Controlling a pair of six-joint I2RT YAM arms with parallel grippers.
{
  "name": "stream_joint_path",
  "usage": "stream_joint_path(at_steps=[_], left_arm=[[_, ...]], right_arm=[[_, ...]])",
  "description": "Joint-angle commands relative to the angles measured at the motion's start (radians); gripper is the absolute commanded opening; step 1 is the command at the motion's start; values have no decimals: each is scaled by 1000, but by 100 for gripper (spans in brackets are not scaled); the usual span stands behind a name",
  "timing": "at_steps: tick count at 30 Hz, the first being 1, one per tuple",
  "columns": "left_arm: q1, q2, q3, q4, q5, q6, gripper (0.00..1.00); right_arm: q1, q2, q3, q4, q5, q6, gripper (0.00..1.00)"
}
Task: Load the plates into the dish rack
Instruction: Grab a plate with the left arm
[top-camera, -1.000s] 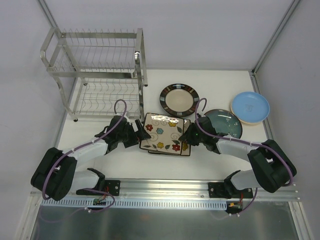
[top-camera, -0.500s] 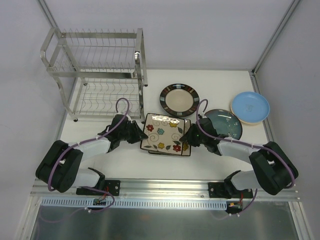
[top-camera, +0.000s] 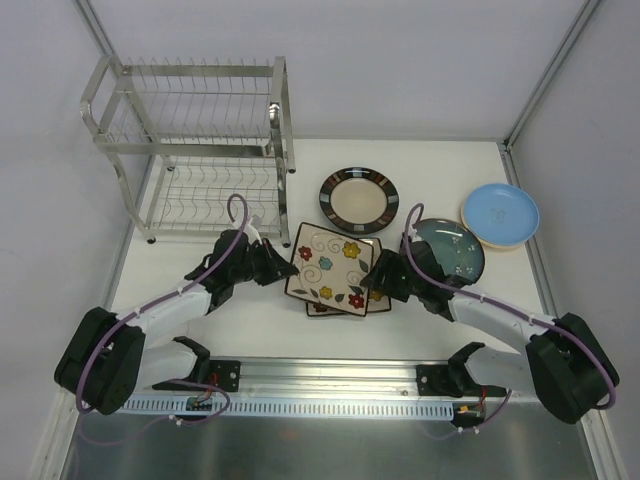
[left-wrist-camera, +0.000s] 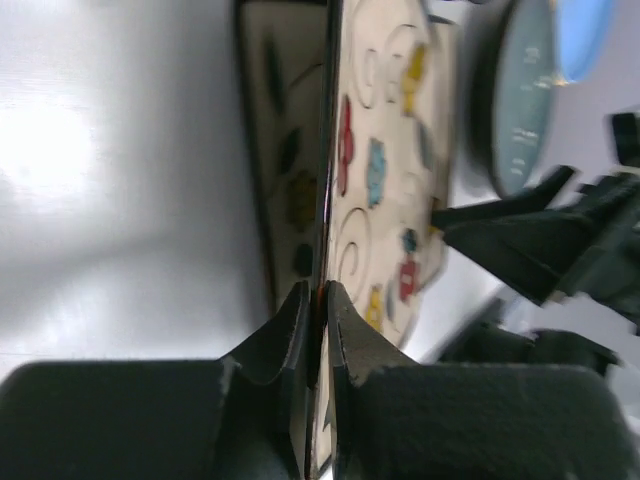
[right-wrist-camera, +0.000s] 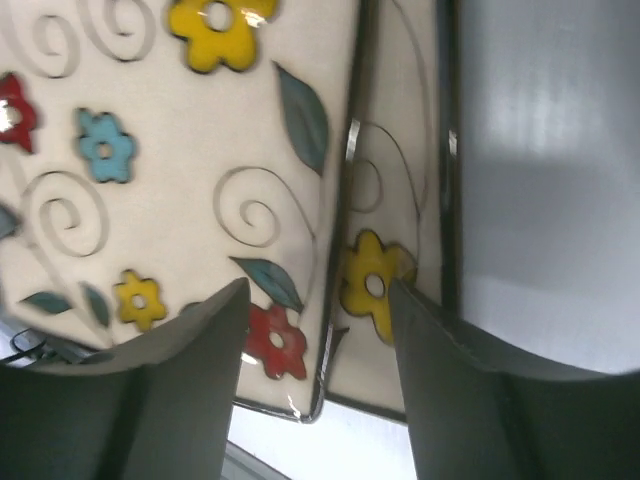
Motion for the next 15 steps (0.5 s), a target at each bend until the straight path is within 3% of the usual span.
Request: stream_joint_path(at_steps=[1,6,15], left_arm=[[-8,-101,13,55,45,-55,0],[-9,-175,15,55,39,-111,0],[-9,-232,24,40,28,-173,0]], right_arm=[[-4,-71,-48,-263,124,-65,67],[-4,-169,-56,-271,143,-54,75],[-2,-225,-51,-213,97,-23,78]])
